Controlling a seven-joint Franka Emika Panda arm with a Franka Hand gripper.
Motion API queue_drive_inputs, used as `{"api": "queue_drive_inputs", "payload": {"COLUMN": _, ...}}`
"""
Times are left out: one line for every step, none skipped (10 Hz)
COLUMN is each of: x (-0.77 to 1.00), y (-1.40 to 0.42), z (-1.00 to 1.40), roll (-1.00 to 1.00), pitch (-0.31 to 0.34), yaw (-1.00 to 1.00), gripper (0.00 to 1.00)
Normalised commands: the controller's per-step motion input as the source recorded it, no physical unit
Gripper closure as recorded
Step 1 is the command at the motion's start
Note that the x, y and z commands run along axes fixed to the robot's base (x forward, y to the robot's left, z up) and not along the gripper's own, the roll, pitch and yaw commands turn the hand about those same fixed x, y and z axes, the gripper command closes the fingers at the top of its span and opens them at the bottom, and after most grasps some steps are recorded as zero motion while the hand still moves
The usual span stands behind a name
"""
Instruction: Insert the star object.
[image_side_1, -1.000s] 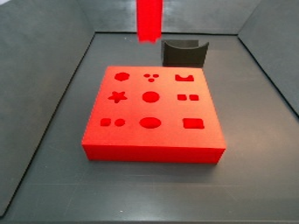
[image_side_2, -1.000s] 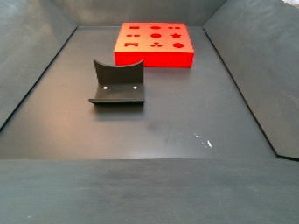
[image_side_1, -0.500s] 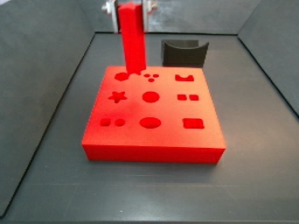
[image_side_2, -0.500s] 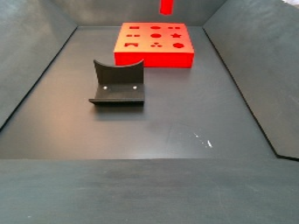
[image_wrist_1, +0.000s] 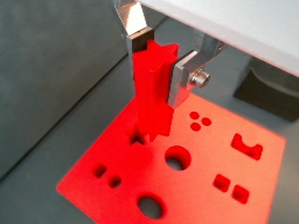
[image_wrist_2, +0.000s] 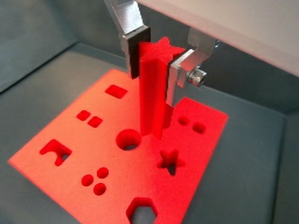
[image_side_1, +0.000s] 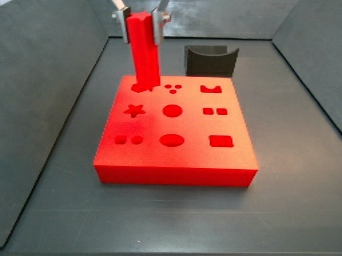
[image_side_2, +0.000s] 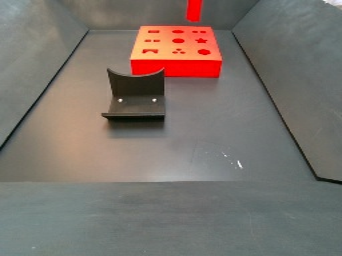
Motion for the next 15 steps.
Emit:
{"api": "queue_drive_inputs", "payload": {"x": -0.30, "y": 0.12, "z": -0.31, "roll": 0.07, "pitch": -0.067, "yaw": -0.82, "gripper": 1.00}}
{"api": "queue_drive_inputs", "payload": {"x": -0.32, "y": 0.12, "z": -0.23, "roll": 0.14, "pitch": -0.033, "yaw": -0.73, "gripper": 1.00}}
{"api": "queue_drive_inputs", "payload": {"x": -0.07, "y": 0.00, "z": -0.21, "roll": 0.19, "pitch": 0.001, "yaw": -0.51, "gripper": 1.00}}
{"api": "queue_drive_inputs", "payload": {"x": 0.01, "y": 0.00, "z": -0.19, "roll": 0.12, "pitch": 0.011, "yaw": -0.58, "gripper": 1.00}}
{"api": "queue_drive_inputs", "payload": {"x": 0.06, "y": -0.07, "z": -0.12, "roll": 0.11, "pitch": 0.000, "yaw": -0.58, "gripper": 1.00}}
{"api": "queue_drive_inputs", "payload": {"x": 0.19, "y": -0.10, "z": -0.05, "roll": 0.08, "pitch": 0.000, "yaw": -0.29, "gripper": 1.00}}
{"api": "queue_drive_inputs", "payload": {"x": 0.02, "y": -0.09, "z": -0.12, "roll": 0.00, "pitch": 0.000, "yaw": 0.00, "gripper": 1.00}}
{"api": "queue_drive_inputs", "payload": {"x": 0.03, "y": 0.00, "z": -0.28, "roll": 0.02, "pitch": 0.000, "yaw": -0.66, "gripper": 1.00}}
{"api": "queue_drive_inputs", "payload": {"x": 0.04, "y": 0.00, "z": -0.22, "roll": 0.00, "pitch": 0.006, "yaw": -0.79, "gripper": 1.00}}
{"api": "queue_drive_inputs", "payload": {"x": 0.00, "y": 0.00, "z": -0.11, "roll": 0.02, "pitch": 0.006, "yaw": -0.44, "gripper": 1.00}}
{"api": "queue_drive_inputs", "payload": {"x": -0.05, "y": 0.00, "z": -0.01, "roll": 0.00, "pitch": 0.000, "yaw": -0.10, "gripper": 1.00}}
{"api": "queue_drive_inputs", "payload": {"x": 0.02, "y": 0.00, "z": -0.10, "roll": 0.04, "pitch": 0.000, "yaw": 0.11, "gripper": 1.00}}
{"api": "queue_drive_inputs", "payload": {"x": 0.10, "y": -0.01, "z": -0.13, "roll": 0.05, "pitch": 0.000, "yaw": 0.45, "gripper": 1.00}}
{"api": "queue_drive_inputs", "payload": {"x": 0.10, "y": -0.01, "z": -0.16, "roll": 0.04, "pitch": 0.000, "yaw": 0.55, "gripper": 1.00}}
{"api": "queue_drive_inputs", "payload": {"x": 0.11, "y": -0.02, "z": -0.17, "roll": 0.05, "pitch": 0.000, "yaw": 0.60, "gripper": 1.00}}
